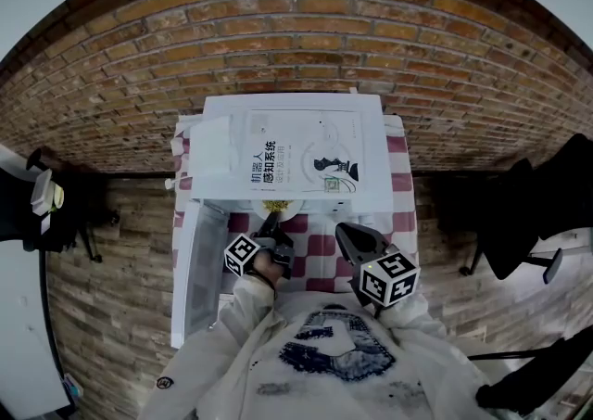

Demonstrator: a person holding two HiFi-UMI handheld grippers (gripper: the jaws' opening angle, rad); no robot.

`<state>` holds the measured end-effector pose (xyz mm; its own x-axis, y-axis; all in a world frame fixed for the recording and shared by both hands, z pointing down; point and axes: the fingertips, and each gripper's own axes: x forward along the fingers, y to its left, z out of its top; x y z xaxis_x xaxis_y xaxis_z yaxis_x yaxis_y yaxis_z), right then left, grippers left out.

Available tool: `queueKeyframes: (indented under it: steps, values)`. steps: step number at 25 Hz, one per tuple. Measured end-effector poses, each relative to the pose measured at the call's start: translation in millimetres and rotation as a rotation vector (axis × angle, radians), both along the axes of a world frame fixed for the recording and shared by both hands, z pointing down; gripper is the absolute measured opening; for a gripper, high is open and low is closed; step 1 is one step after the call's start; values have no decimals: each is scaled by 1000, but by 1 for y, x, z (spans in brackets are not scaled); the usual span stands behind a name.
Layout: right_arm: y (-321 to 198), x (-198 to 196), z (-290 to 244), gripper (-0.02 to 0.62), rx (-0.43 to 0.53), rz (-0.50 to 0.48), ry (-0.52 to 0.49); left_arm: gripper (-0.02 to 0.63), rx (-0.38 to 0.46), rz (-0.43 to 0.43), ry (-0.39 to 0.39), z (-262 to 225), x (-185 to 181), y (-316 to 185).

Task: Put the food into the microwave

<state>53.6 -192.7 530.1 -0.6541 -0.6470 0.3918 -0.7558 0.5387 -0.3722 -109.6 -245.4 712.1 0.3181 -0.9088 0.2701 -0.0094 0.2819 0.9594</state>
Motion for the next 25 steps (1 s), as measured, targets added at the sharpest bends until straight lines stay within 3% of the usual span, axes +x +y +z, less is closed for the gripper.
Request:
queueKeyframes:
  steps: [10, 17, 21, 25]
  values:
    - [-1, 5, 2, 14, -10, 20, -6, 17, 21, -8, 35, -1, 2, -10]
    - [3, 4, 2, 15, -10, 16, -7, 20, 35, 21, 7, -2, 2, -8]
    - [5, 3, 2, 15, -13, 18, -9, 92, 33, 59, -12, -3, 6, -5]
    - [9, 4, 2, 14, -13, 19, -12, 98, 33, 73, -4, -2, 10, 5]
